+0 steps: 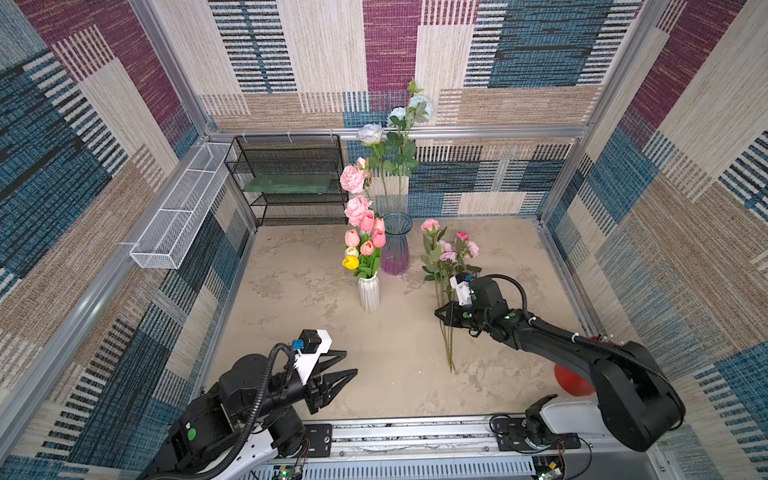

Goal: Pick out pink flowers from the vase
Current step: Place the flower at the center of the board.

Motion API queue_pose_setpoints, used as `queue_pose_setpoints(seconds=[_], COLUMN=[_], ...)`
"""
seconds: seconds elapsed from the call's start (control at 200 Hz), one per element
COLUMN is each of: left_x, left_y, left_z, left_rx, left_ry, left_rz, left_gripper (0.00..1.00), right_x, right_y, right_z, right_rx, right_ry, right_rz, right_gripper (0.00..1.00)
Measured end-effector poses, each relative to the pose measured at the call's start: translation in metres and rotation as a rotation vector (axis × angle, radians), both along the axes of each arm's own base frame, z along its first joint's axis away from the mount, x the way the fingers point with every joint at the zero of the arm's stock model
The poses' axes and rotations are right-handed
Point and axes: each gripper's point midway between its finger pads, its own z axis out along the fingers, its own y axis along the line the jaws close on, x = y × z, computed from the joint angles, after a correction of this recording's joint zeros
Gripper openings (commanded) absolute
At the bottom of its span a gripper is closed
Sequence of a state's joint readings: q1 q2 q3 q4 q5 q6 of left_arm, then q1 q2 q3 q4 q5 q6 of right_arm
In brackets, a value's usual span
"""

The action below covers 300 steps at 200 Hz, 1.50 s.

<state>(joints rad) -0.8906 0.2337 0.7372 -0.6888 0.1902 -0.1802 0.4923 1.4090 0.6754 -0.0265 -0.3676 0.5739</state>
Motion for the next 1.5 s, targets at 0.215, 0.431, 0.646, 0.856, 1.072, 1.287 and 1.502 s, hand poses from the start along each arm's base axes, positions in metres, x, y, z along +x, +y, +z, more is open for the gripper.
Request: queue_pose_setpoints(seconds=[0.215,0.431,0.646,0.856,1.072,1.287,1.502], left_x=[-0.006,-0.005,-0.005,-0.005,-0.005,-0.004,-0.003], left_y=[0.008,0.008,0.008,0.008,0.008,0.007,0.006], left_z=[0.004,0.002,0.002,0.001,0.001,-0.001,-0.003], left_rx=[-0.036,-0.033,-0.031,-0.028,-0.026,-0.023,-0.013], left_ry=[-0.037,-0.039,-0.041,-0.039,-0.042,-0.039,-0.031], left_rz=[0.0,0.005,0.005,0.005,0.004,0.005,0.005], left_gripper=[0.5,0.49,0.49,0.49,0.49,0.49,0.49], right_x=[0.015,0.031,0.045,0.049,0.044,0.045,0.045], right_y=[0.01,-0.007,-0.022,-0.027,-0.037,-0.025,0.026], right_z=[-0.033,-0.062,-0.068,-0.064,-0.055,-0.025,-0.04], right_rx=[-0.023,-0.037,-0.019,-0.006,-0.049,-0.068,-0.129], right_ry=[0.093,0.176,0.181,0.137,0.127,0.051,0.07], right_rz=[-0.019,-0.115,-0.181,-0.199,-0.241,-0.201,-0.054], right_gripper=[0.02,0.15,0.25,0.29,0.34,0.2,0.14])
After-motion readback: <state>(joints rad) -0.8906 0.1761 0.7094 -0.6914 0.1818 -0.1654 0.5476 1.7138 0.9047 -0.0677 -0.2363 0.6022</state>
